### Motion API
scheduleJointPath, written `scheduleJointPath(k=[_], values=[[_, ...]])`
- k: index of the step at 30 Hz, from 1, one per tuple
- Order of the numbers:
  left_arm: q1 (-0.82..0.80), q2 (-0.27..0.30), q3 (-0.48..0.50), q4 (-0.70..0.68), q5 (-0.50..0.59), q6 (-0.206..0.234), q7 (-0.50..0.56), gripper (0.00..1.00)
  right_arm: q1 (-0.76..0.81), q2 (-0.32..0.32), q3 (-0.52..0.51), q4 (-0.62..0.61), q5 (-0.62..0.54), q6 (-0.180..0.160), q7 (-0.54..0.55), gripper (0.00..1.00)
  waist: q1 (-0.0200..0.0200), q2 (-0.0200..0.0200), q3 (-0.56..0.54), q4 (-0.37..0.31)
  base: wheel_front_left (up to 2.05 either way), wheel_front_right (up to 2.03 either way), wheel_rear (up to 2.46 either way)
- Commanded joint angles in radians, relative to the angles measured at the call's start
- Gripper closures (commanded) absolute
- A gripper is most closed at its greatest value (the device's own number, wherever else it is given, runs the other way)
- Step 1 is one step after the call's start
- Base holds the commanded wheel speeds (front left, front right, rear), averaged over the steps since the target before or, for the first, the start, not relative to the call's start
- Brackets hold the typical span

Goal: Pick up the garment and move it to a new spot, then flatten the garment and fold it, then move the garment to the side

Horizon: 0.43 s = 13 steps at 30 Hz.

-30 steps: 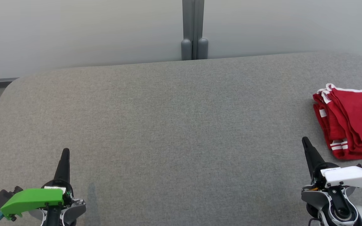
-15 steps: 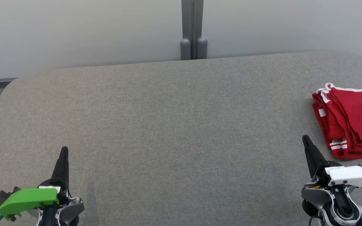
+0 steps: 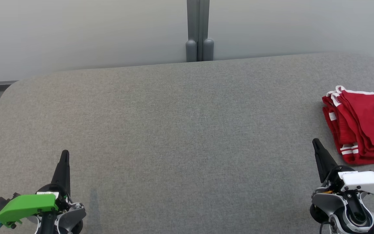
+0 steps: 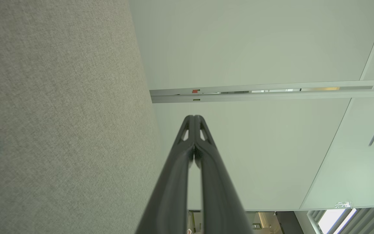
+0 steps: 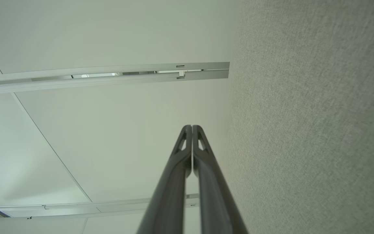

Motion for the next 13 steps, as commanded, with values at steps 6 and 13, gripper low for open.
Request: scheduleJointPath(k=[6, 13], values=[[-0.017, 0.0, 0.003, -0.001, -0.003, -0.003, 0.004, 1.0, -0.008, -0.004, -0.002, -0.001, 0.006, 0.0, 0.003, 1.0, 0.0, 0.0, 0.0, 0.0, 0.0, 0.0, 0.0], [-0.017, 0.0, 0.003, -0.001, -0.003, -0.003, 0.004, 1.0, -0.008, -0.004, -0.002, -0.001, 0.006, 0.0, 0.003, 1.0, 0.0, 0.0, 0.0, 0.0, 0.0, 0.0, 0.0]])
